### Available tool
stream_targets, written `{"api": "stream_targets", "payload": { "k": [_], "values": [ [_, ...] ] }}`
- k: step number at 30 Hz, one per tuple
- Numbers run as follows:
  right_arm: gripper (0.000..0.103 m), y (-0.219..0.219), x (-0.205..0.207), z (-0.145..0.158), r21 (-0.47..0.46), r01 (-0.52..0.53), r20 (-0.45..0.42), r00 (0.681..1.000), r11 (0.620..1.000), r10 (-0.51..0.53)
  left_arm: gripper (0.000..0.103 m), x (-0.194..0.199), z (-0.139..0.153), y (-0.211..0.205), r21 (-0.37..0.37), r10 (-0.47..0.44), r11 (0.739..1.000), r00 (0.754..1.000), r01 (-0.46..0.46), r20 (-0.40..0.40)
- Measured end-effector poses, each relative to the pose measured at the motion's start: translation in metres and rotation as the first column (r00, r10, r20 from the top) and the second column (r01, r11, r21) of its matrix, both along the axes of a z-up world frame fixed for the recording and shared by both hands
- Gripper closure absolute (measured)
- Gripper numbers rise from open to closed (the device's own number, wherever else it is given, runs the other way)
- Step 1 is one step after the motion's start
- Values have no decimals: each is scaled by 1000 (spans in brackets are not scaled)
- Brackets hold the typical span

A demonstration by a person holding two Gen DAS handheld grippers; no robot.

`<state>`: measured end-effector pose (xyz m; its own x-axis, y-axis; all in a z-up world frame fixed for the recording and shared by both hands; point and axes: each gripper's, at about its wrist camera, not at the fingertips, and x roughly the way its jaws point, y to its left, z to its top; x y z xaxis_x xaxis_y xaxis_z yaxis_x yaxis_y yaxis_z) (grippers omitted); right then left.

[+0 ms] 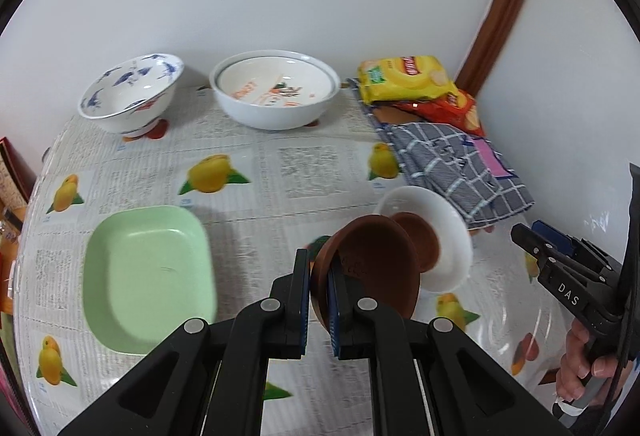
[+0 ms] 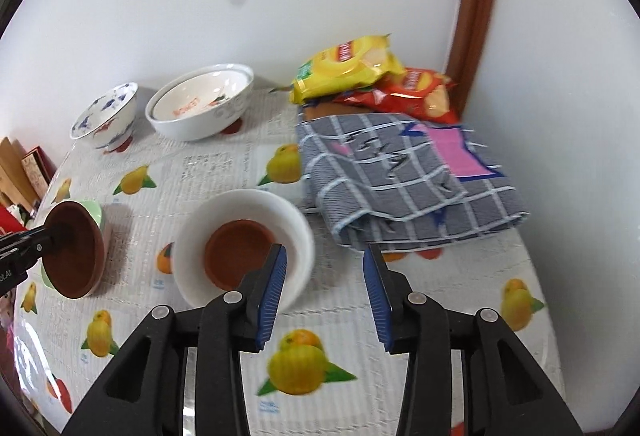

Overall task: Organize plates and bowls
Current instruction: 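Lower the left tool's brown bowl into the white bowl and open the left tool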

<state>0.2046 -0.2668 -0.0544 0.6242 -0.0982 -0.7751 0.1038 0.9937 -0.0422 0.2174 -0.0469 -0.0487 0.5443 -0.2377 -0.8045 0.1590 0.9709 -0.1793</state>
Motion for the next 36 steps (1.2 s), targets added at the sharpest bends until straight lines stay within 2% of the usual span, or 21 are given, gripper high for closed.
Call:
{"api": "stream_targets", "payload": {
  "k": [8,16,25,36],
  "values": [
    [62,-41,-22,-3,-13,70,23,997,997,-69,95,3,-5,-39,-10,-38,999,999,38,-14],
    [62,-72,-27,-17,-9,115,21,993,993,-115,95,18,-17,-63,-23,-52,998,998,51,-38],
    [62,-84,-24,-35,25,97,-17,995,995,-96,95,40,-39,-83,-29,-51,998,996,49,-76],
    [62,-81,-18,-42,44,61,-25,998,997,-60,95,60,-60,-89,-39,-41,999,993,37,-113]
  ]
}}
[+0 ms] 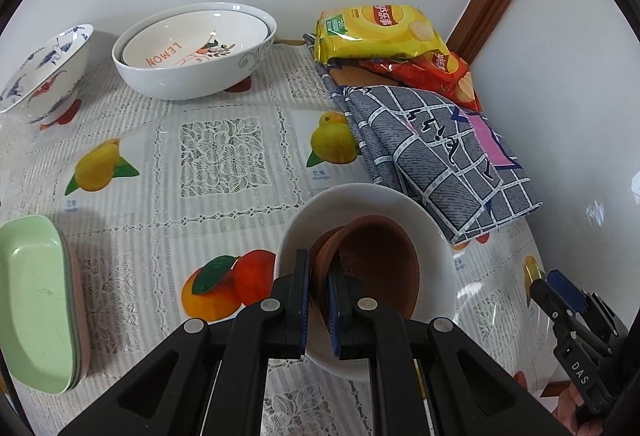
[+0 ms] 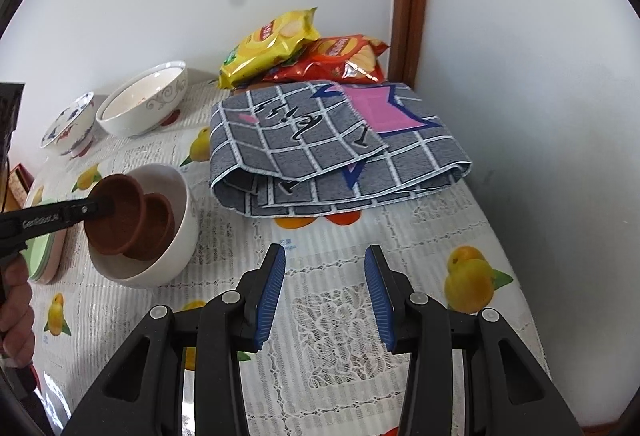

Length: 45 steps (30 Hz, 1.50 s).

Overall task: Organize plates and bowls
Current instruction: 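Lower the left tool's brown bowl into the white bowl and open the left tool, then withdraw both tools from the white bowl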

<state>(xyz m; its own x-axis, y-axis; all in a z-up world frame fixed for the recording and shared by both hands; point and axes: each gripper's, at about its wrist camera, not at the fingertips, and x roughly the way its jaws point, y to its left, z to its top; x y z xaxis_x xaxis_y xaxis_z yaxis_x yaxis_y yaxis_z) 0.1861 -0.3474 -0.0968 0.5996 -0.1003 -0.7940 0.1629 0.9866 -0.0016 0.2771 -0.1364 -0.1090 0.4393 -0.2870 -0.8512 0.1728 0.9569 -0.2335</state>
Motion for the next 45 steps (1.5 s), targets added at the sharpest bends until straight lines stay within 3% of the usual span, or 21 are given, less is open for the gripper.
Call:
{"api": "stream_targets", "payload": {
  "k": [15,29,38,42,45],
  "values": [
    [62,7,2,-5,5,-25,-23,999,1000,25,95,10,-15,-4,-29,2,1000,999,-3,-33],
    [62,12,-1,0,-6,-26,-28,999,1000,26,92,8,-14,-13,-1,-50,999,998,50,-39],
    [62,26,-5,14,-3,-51,-6,999,999,51,89,-6,9,-4,14,-58,998,998,57,1],
    [62,32,-10,25,12,-56,8,998,998,56,78,-16,24,4,40,-50,998,998,49,33],
    [61,39,-16,32,11,-54,14,998,998,54,77,-26,32,10,49,-43,998,998,40,50]
  ]
}}
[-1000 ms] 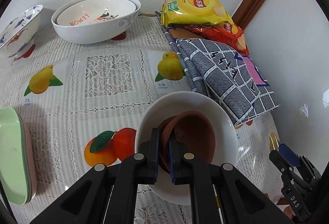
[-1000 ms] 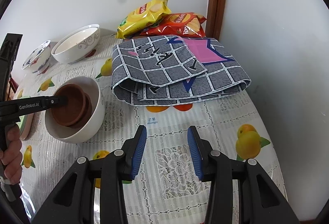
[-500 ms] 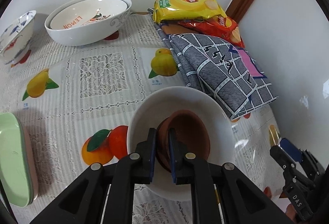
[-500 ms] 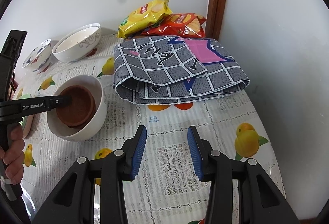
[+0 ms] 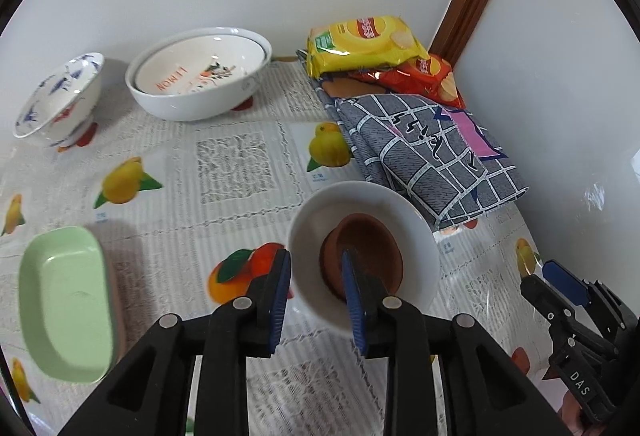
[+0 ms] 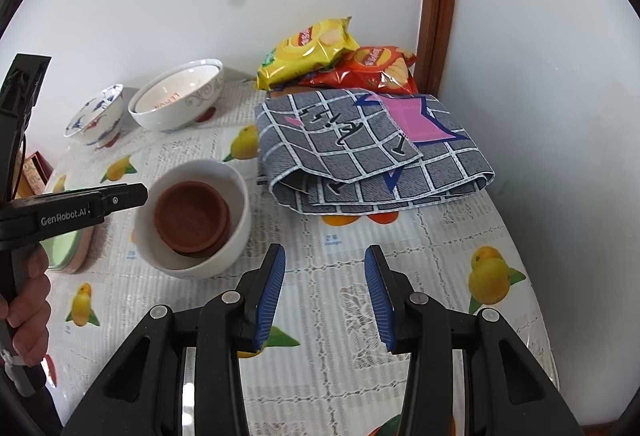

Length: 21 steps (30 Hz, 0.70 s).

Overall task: Organize plates and bowls
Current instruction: 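Withdraw both tools from the white bowl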

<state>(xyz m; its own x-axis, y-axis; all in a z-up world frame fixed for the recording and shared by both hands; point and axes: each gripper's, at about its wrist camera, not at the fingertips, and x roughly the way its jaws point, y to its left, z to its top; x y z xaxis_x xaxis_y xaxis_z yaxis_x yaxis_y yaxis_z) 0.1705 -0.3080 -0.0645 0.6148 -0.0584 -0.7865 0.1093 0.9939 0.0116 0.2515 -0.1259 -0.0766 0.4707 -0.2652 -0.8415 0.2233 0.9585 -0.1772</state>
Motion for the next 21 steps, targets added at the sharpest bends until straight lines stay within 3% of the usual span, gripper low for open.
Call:
{"api": "stream_targets", "payload": {
  "k": [5,8,13,21],
  "values": [
    [52,15,-14,16,-2,5,33,999,1000,-5,60,-21,18,14,47,14,999,999,-17,48],
    [45,26,-21,24,2,11,30,999,1000,-11,55,-34,30,26,65,19,998,997,-24,75],
    [37,43,-36,34,3,62,8,998,998,-62,54,-53,44,51,106,47,993,993,-59,106],
    [37,65,-71,52,11,126,45,991,992,-126,52,-82,57,85,103,35,994,992,-47,123]
  ]
}}
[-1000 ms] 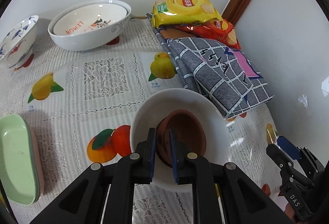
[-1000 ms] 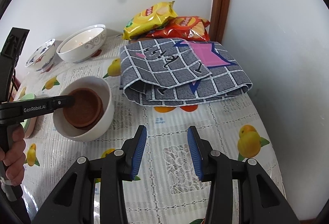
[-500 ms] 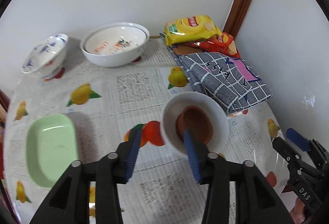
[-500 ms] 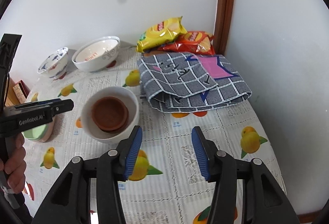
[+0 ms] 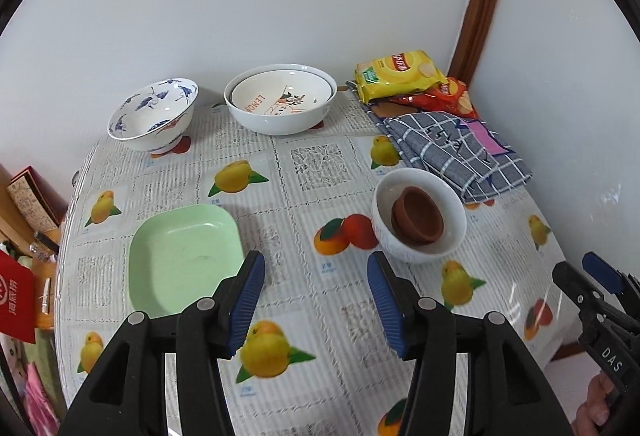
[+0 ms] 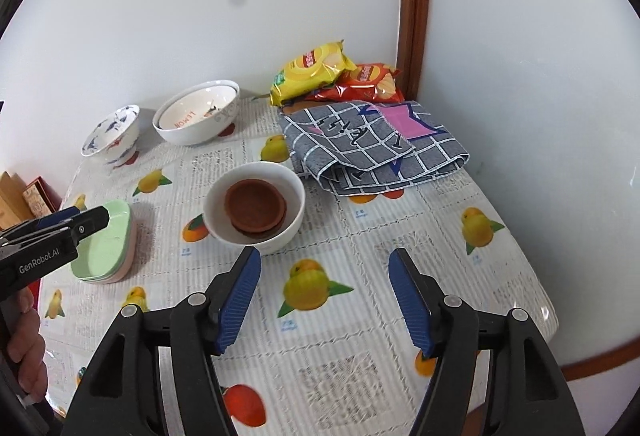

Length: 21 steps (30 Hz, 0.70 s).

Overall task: Organize plates and bowls
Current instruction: 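Withdraw both tools from the white bowl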

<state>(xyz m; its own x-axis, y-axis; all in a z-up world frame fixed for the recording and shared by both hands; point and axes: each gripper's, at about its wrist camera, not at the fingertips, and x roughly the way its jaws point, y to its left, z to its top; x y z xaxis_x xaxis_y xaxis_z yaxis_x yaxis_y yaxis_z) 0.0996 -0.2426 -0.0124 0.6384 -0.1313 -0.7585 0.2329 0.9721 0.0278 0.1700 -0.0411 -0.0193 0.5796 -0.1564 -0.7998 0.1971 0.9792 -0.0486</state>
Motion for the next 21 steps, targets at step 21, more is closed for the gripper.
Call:
{"api": "stream_targets", "payload": {
  "k": [21],
  "values": [
    [37,43,-71,28,-53,105,63,993,993,-101,58,-44,15,-8,-39,-221,974,974,223,43]
  ]
}}
